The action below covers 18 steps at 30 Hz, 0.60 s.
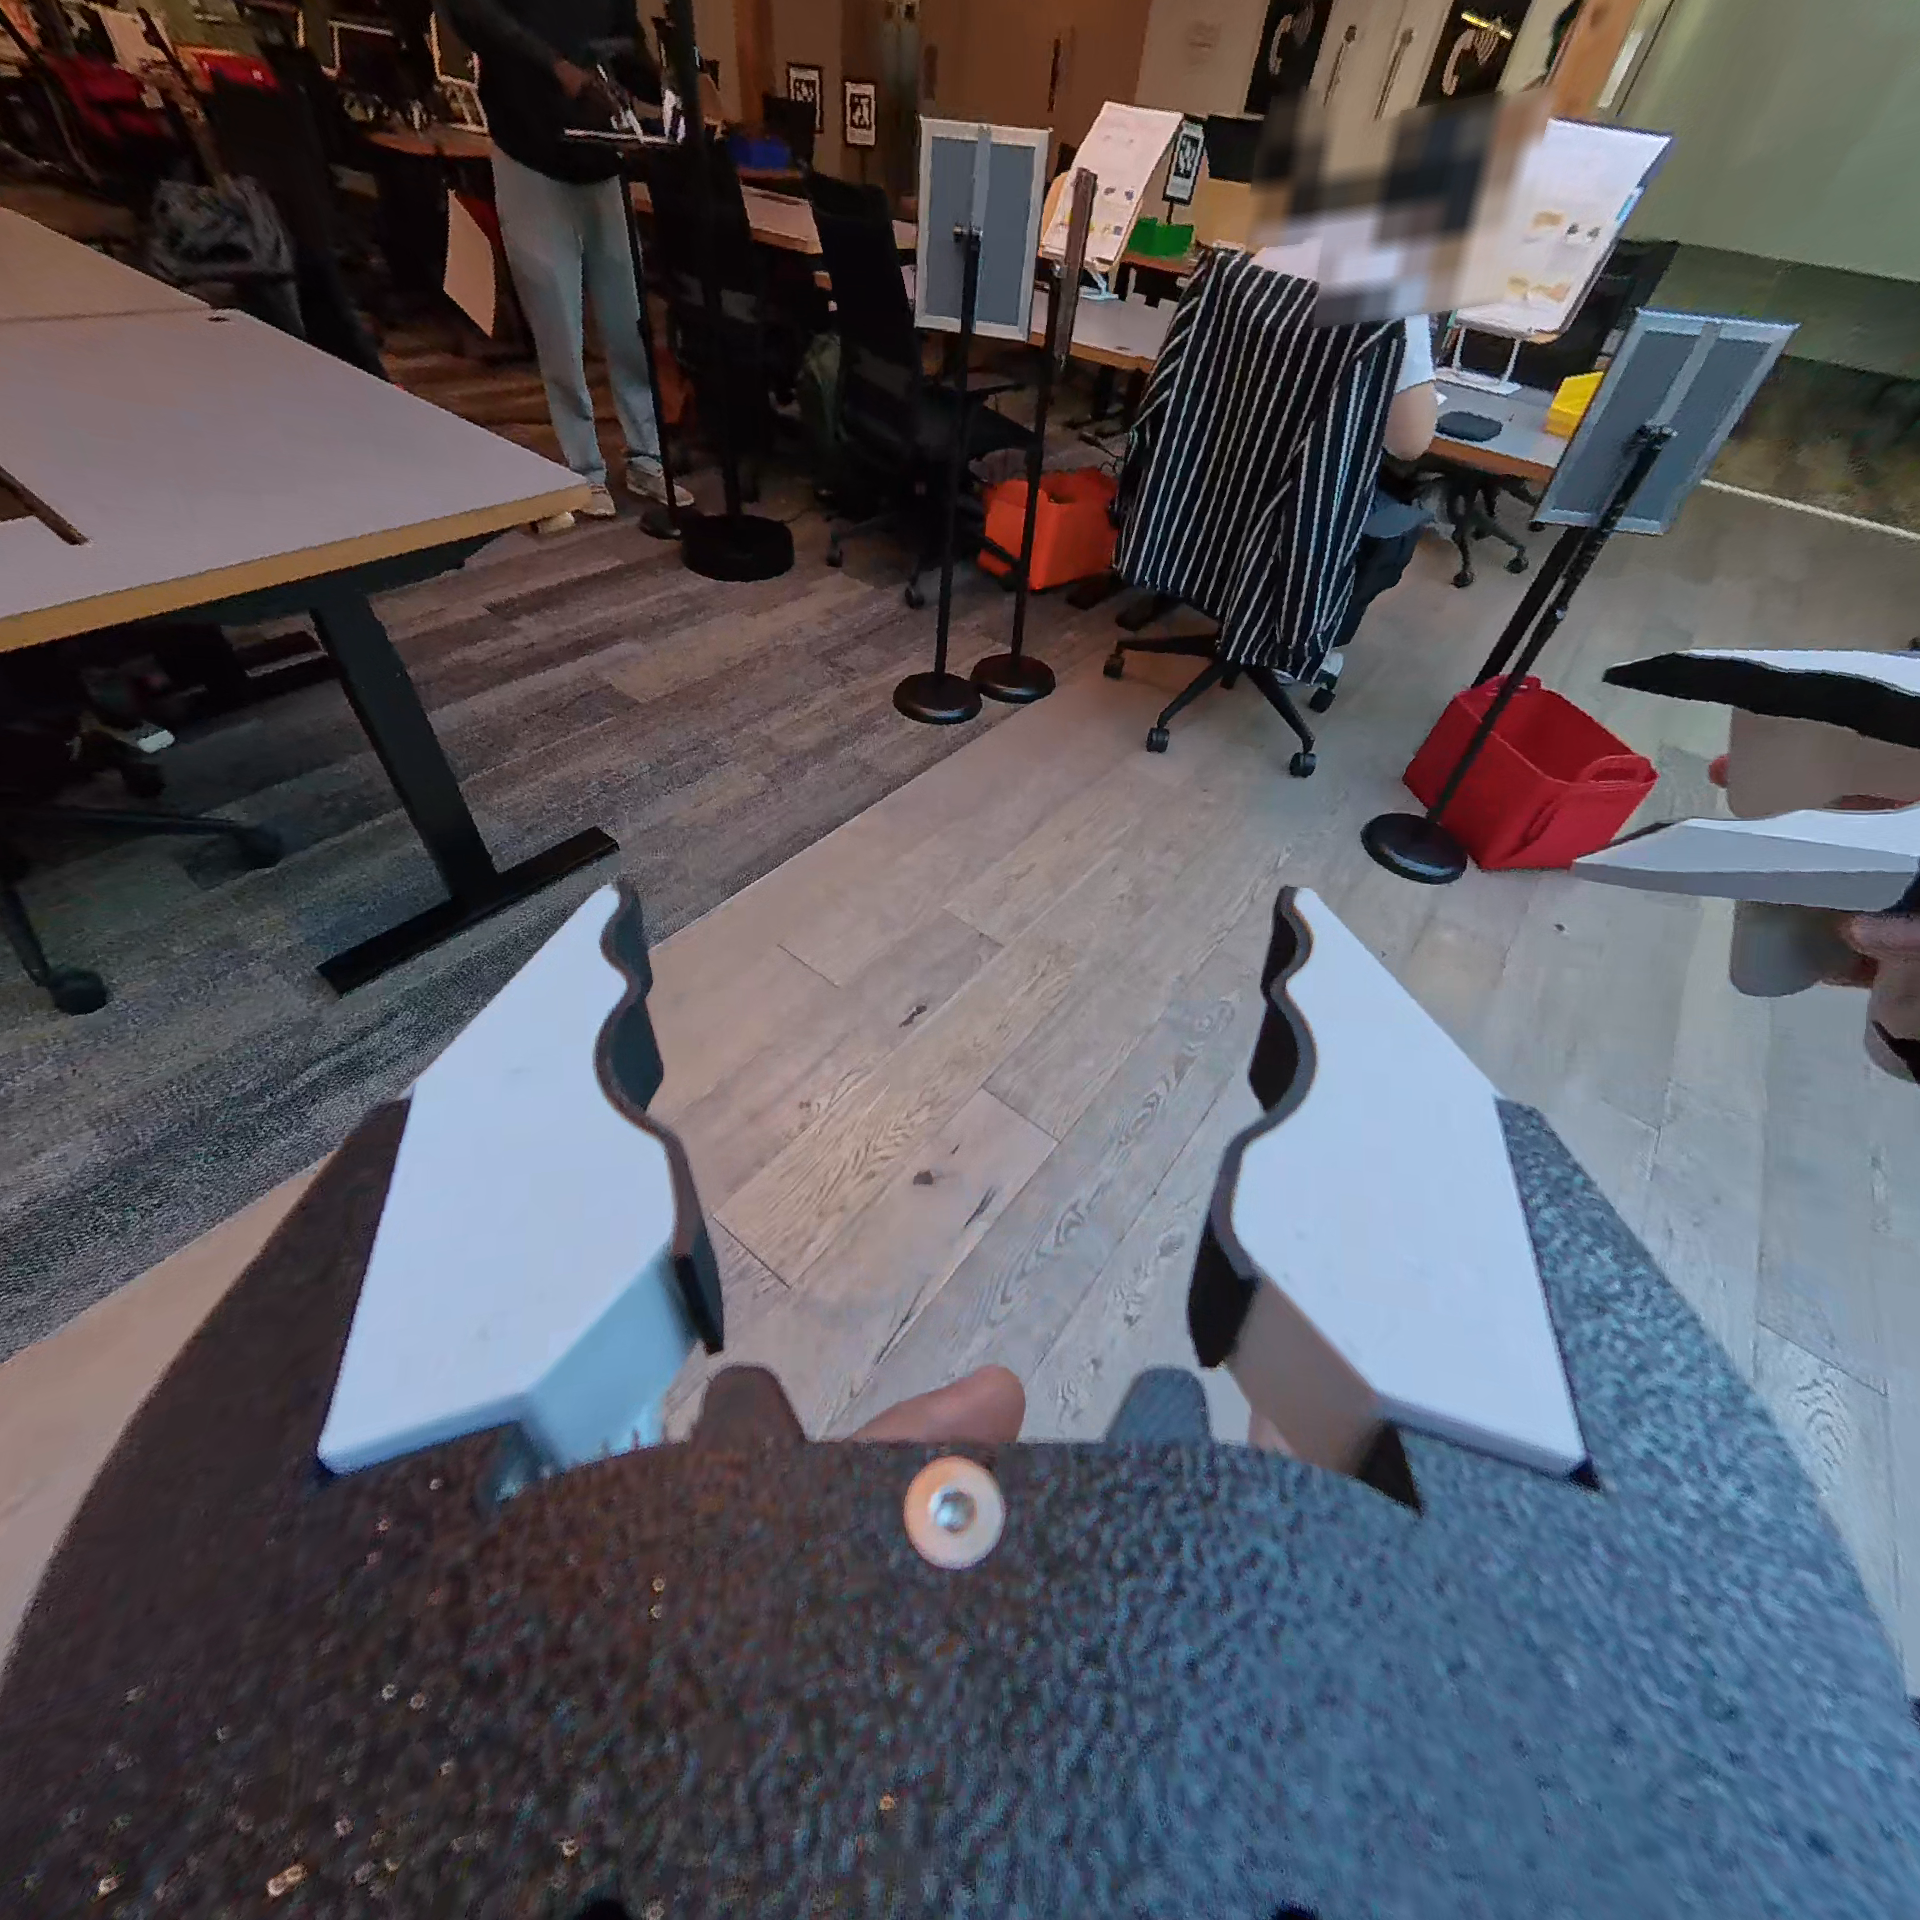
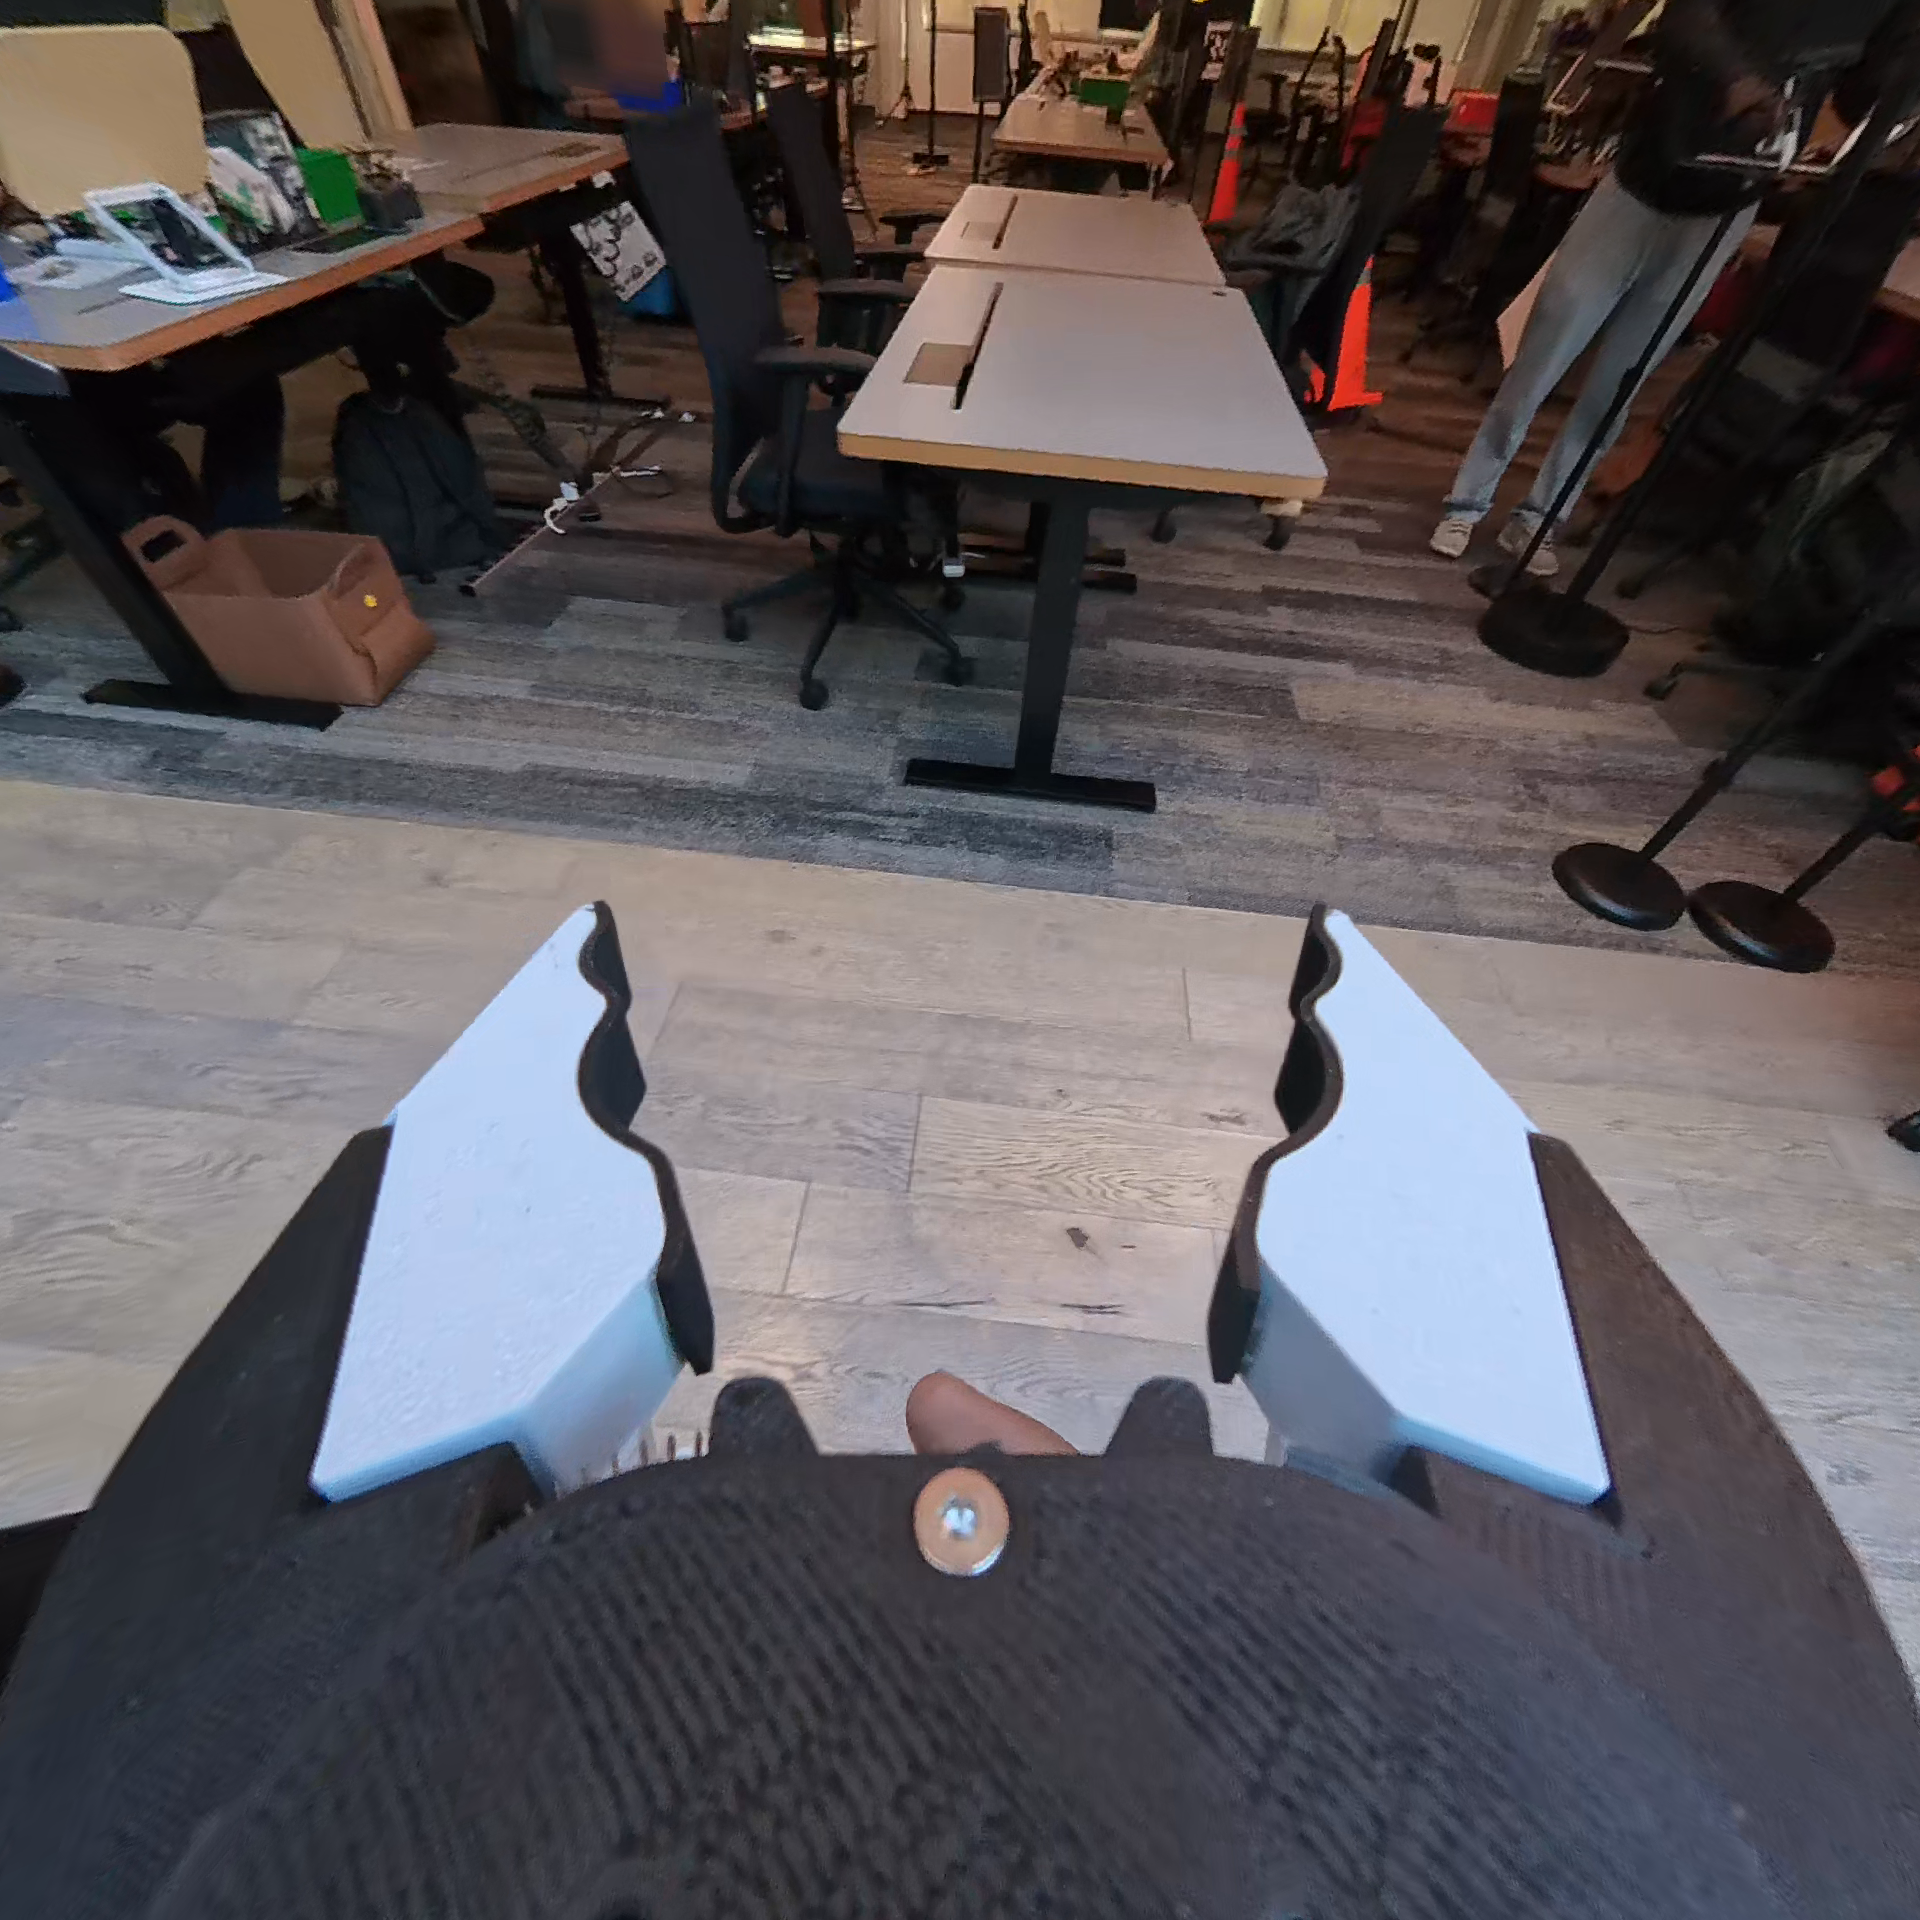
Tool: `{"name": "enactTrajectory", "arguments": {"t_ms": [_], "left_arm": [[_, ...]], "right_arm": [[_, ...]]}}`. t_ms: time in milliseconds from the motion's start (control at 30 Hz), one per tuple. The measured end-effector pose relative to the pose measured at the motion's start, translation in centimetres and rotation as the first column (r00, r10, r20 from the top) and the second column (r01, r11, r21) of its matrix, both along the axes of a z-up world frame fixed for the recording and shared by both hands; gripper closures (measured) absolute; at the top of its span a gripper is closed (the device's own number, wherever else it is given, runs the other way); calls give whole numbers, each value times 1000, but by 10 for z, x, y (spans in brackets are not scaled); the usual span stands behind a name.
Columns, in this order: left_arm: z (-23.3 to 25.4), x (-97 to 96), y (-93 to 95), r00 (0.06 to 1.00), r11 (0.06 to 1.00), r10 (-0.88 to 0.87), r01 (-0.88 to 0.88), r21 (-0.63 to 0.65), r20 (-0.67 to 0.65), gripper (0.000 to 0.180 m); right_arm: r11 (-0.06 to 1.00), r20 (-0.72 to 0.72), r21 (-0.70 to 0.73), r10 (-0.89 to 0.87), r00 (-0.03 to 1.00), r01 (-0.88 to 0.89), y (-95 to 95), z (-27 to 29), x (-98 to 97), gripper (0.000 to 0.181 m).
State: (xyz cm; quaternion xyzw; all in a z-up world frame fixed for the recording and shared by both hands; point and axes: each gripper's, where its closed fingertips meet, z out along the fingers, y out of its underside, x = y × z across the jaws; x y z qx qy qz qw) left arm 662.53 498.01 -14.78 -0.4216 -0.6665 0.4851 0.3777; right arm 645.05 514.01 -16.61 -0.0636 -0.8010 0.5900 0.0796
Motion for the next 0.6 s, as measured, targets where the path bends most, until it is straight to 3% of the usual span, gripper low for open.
{"name": "enactTrajectory", "arguments": {"t_ms": [167, 367, 500, 600], "left_arm": [[-15, -75, -71, 999, 998, -44, 45, 40, -8, 67], [5, -162, -184, 993, 998, -68, 66, -23, -94, 70], [34, -190, -267, 985, 999, -31, 37, 35, -173, 71], [50, -186, -326, 982, 998, 55, -57, -10, -182, 71]], "right_arm": [[998, -5, 31, -46, 999, 46, -52, -9, -72, 64], [997, -97, 48, -57, 994, 62, -156, 7, -156, 70], [999, -98, 43, 8, 995, -3, -260, 27, -182, 70], [995, -142, -16, 99, 985, -103, -347, 42, -183, 70]]}}
